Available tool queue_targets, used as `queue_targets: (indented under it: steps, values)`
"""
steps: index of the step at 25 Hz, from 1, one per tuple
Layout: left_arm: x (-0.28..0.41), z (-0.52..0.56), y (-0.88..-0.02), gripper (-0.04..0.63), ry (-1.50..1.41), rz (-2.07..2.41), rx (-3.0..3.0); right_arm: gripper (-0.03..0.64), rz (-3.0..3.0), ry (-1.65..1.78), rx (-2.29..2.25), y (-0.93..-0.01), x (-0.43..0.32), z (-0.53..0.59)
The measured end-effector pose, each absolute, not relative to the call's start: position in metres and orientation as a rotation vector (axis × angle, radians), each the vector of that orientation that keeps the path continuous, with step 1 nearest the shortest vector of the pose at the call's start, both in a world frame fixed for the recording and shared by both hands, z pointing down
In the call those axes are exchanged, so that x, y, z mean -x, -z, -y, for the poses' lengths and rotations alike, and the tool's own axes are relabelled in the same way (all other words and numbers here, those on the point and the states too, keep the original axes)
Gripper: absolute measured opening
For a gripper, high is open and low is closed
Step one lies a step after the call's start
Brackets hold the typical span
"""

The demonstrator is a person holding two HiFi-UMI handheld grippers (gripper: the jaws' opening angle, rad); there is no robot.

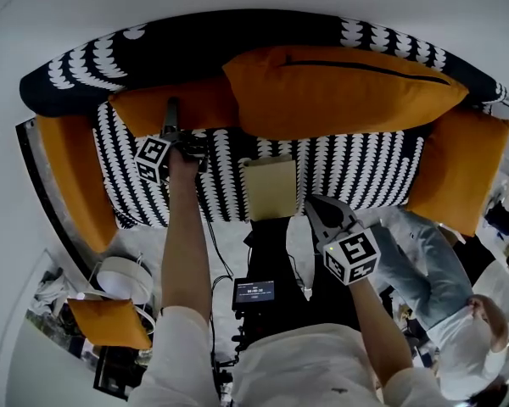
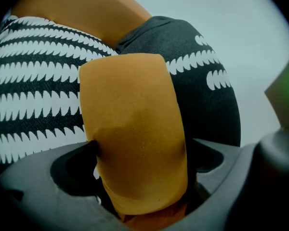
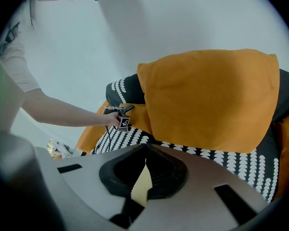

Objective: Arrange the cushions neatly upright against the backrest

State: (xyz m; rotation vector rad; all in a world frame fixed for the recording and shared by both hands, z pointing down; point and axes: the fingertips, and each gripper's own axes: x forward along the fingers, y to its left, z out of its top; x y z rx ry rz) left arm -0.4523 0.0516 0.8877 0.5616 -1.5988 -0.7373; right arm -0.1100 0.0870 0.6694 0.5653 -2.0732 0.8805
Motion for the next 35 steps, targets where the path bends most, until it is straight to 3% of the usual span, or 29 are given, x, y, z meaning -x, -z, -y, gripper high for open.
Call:
queue_targets:
  steps: [10,20,35]
  values:
    - [0.452,-0.051,-0.897,0.576,0.635,1.54,-0.53,0.009,2.054,-0.885,-0.598,-0.669,0.106,-0.086]
    - [0.452,-0.052,-0.89,0.377,0.587,1.518,-0.571,0.009,2.058,-0.882,-0.605,-0.664,0.104,-0.1]
    - [0.459,-0.133,-0.839,0.362,0.622,1.641,-0.635,0.009,2.149,-0.87,-0.524,-0.649,0.102,-0.121]
